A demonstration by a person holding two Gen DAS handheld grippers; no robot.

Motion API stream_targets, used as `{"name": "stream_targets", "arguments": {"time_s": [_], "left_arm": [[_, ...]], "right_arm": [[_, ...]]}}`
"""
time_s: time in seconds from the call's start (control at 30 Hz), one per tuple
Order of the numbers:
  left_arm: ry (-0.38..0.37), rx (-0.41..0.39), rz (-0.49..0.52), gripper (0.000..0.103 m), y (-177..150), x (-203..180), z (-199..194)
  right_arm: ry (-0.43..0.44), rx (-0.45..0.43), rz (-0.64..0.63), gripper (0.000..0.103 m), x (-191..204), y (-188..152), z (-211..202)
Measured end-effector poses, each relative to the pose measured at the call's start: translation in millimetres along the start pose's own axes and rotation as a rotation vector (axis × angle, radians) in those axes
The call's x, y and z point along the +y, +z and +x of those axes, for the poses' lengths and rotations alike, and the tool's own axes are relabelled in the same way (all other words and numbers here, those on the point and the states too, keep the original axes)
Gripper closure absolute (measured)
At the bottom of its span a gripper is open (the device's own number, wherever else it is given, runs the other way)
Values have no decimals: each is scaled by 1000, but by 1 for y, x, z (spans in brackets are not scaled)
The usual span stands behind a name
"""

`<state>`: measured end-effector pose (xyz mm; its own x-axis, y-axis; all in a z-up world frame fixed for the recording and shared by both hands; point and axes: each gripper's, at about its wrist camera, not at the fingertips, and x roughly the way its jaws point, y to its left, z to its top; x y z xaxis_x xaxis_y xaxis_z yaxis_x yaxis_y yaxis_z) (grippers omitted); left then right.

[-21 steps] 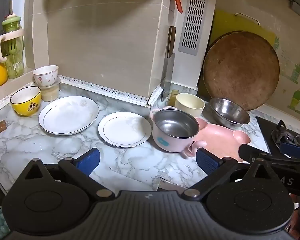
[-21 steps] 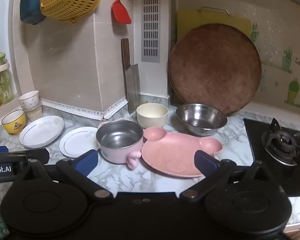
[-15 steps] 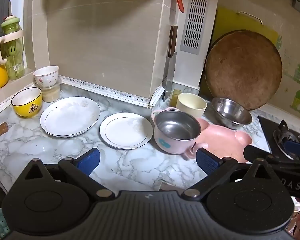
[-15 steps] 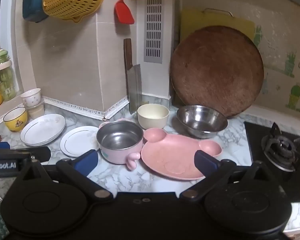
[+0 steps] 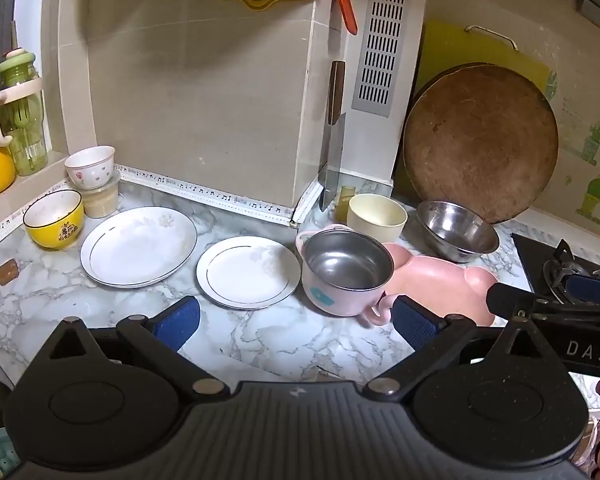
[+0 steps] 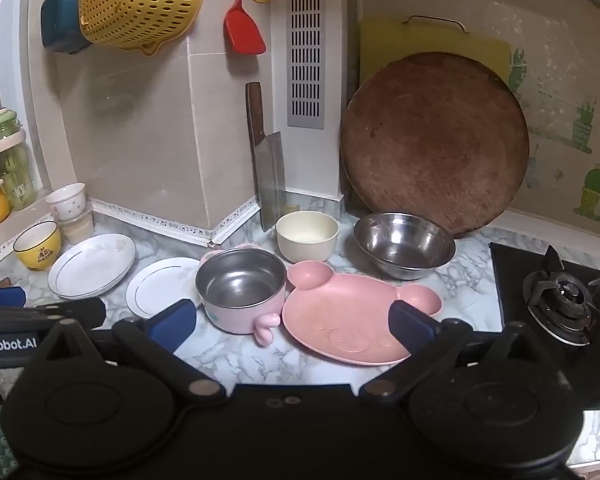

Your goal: Organize plates and bowls

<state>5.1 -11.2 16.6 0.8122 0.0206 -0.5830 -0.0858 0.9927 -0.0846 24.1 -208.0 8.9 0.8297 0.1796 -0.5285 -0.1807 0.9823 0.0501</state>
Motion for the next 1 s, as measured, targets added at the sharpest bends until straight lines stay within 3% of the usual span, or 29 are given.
{"name": "stream_targets", "arguments": {"time_s": [1.0], "left_arm": [[15, -9, 19, 0, 8, 3, 0]], "right_arm": [[17, 36, 2, 1, 0, 3, 5]]}}
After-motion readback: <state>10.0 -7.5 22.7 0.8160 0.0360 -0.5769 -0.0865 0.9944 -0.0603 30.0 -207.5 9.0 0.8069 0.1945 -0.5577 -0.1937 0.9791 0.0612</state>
